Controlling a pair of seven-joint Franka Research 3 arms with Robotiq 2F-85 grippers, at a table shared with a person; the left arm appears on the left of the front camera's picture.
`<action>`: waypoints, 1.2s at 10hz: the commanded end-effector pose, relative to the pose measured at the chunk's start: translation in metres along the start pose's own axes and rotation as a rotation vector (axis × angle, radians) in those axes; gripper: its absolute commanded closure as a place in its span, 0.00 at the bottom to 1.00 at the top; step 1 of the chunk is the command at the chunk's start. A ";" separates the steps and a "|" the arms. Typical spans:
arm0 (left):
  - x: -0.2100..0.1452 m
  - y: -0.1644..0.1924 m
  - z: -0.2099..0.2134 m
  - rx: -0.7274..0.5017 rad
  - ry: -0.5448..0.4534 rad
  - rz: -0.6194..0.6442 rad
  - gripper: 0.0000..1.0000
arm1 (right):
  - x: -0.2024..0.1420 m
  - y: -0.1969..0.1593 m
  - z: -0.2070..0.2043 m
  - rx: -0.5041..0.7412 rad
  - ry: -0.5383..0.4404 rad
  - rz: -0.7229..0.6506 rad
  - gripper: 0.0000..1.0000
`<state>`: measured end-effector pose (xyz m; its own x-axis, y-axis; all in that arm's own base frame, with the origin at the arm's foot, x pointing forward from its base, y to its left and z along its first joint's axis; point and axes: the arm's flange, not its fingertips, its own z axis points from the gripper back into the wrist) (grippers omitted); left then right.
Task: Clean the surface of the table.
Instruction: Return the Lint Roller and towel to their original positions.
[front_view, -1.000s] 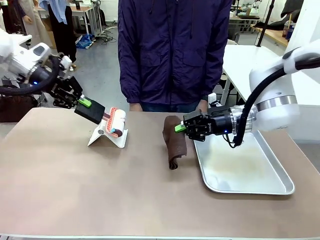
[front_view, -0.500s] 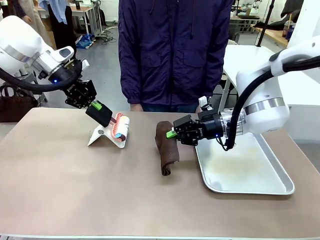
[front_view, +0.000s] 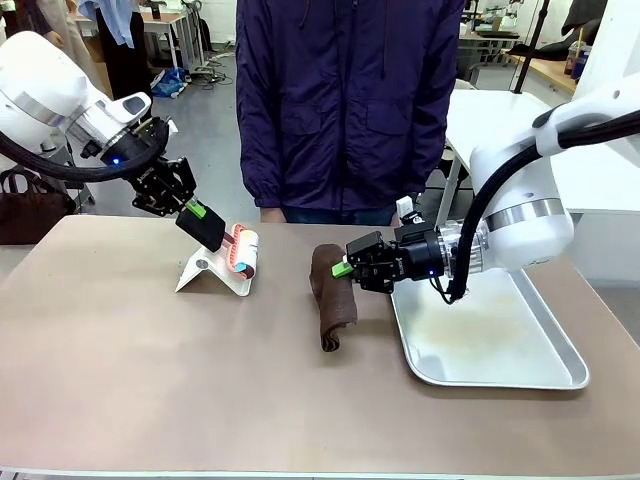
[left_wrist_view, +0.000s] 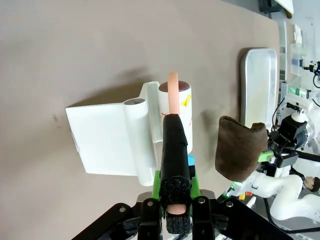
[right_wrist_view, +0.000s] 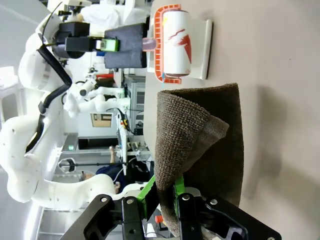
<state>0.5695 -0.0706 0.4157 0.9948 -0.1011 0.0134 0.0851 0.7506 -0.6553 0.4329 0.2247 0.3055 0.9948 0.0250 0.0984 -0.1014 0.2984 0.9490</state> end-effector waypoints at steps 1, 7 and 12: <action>0.004 -0.005 -0.006 0.033 0.000 0.037 0.78 | 0.007 -0.012 -0.003 0.065 -0.025 0.012 0.87; 0.010 -0.005 -0.015 0.071 0.071 0.028 0.78 | 0.013 -0.024 -0.004 0.116 -0.007 -0.023 0.87; 0.012 -0.009 -0.023 0.077 0.094 0.005 0.78 | 0.013 -0.025 -0.003 0.110 -0.004 -0.025 0.87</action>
<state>0.5777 -0.0903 0.4045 0.9889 -0.1443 -0.0344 0.0931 0.7843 -0.6133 0.4444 0.2196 0.2824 0.9987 0.0251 0.0446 -0.0490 0.2189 0.9745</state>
